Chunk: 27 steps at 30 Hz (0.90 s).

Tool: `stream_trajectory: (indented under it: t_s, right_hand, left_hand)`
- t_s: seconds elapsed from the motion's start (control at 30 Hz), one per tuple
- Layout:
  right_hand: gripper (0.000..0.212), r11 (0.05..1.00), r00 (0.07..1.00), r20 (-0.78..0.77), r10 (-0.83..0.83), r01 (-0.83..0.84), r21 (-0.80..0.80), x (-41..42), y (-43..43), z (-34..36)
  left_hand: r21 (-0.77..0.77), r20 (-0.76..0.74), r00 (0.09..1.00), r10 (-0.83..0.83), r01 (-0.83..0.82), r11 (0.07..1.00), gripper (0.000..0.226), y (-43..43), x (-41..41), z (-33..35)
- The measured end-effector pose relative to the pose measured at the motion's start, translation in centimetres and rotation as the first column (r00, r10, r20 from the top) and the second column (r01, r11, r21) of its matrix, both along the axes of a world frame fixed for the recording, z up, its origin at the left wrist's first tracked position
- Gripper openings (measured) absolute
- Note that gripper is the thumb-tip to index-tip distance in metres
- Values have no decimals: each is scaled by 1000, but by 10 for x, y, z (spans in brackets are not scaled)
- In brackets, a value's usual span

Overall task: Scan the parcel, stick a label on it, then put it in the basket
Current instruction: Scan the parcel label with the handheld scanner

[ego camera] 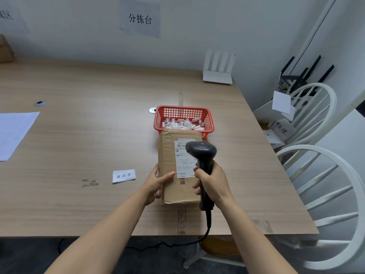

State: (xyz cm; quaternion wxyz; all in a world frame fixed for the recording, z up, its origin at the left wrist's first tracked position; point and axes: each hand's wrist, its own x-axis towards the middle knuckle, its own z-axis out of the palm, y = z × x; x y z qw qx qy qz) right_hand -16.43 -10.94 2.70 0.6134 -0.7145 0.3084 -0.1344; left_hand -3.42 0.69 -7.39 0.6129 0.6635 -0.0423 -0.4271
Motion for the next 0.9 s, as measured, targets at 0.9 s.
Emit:
stream_trajectory:
  t_s: [0.9]
  right_hand:
    - [70,940,714,-643,-277,62,-336,11,-90,-110]
  left_hand:
    - [464,501,838,-216,-49,884,60,-2,16,10]
